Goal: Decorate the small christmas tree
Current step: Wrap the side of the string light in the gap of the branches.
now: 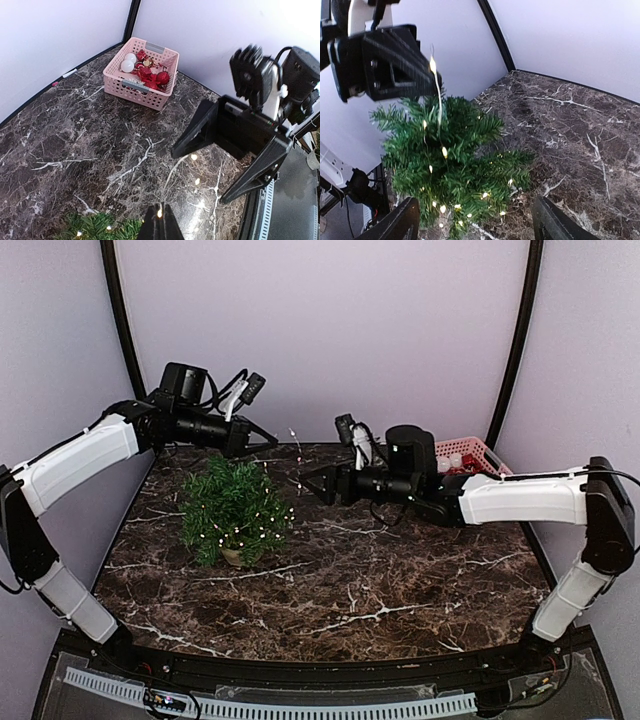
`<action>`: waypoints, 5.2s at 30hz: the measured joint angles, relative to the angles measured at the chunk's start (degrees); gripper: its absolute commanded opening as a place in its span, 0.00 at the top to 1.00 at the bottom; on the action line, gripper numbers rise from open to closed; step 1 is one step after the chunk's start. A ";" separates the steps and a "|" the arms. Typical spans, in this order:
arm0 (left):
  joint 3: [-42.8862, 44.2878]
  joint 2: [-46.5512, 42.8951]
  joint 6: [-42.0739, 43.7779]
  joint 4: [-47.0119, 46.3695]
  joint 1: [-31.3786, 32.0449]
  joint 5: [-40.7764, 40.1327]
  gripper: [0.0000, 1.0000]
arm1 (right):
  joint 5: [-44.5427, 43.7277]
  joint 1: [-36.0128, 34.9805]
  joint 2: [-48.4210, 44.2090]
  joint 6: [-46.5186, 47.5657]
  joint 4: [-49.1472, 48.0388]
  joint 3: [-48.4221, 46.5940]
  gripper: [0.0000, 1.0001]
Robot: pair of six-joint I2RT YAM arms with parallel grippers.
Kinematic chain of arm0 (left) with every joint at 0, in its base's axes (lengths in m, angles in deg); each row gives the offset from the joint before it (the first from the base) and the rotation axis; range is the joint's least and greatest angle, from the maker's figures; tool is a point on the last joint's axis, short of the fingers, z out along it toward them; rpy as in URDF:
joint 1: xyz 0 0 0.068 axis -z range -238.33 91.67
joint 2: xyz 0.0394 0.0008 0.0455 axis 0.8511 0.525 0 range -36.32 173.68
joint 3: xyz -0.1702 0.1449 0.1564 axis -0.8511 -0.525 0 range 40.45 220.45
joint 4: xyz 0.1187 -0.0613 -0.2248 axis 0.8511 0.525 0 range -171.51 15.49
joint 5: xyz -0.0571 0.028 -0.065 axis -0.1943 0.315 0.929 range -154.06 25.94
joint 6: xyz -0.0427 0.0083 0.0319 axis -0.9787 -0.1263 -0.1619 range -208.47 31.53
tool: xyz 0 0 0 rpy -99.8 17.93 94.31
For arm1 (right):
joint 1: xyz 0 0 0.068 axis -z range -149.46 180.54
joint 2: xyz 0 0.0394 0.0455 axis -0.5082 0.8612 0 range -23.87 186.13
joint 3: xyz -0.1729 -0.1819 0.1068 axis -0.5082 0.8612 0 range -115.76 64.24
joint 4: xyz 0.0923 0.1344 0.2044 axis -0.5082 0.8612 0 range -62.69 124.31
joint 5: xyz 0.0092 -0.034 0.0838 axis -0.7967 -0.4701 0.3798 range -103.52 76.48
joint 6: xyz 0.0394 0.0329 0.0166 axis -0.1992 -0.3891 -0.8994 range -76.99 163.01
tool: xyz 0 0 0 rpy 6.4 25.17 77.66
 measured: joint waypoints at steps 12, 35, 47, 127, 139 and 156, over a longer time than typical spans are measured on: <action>-0.37 -0.31 -0.98 -1.18 0.00 -0.22 1.00 | -0.72 -6.23 3.61 -2.40 -16.24 9.90 0.45; -4.31 -4.04 -5.49 -3.54 -4.20 -12.28 0.99 | -2.45 -6.64 3.65 -2.84 0.66 -11.02 1.00; -4.31 -1.09 -8.66 -4.92 -6.82 -8.55 0.54 | 1.92 -8.31 5.27 -7.48 12.81 -24.57 1.00; -13.81 -23.52 -39.32 -9.03 -11.43 2.97 0.76 | -2.49 -13.00 11.30 -2.93 -8.04 -14.16 0.35; -14.69 -29.27 -28.37 -5.55 -11.47 -1.33 0.30 | -14.95 -12.76 -5.18 -6.97 -3.76 -4.74 0.23; -14.71 -28.57 -23.52 -4.33 -11.13 -1.77 0.28 | -14.58 -9.70 0.44 -27.76 -5.38 8.35 0.35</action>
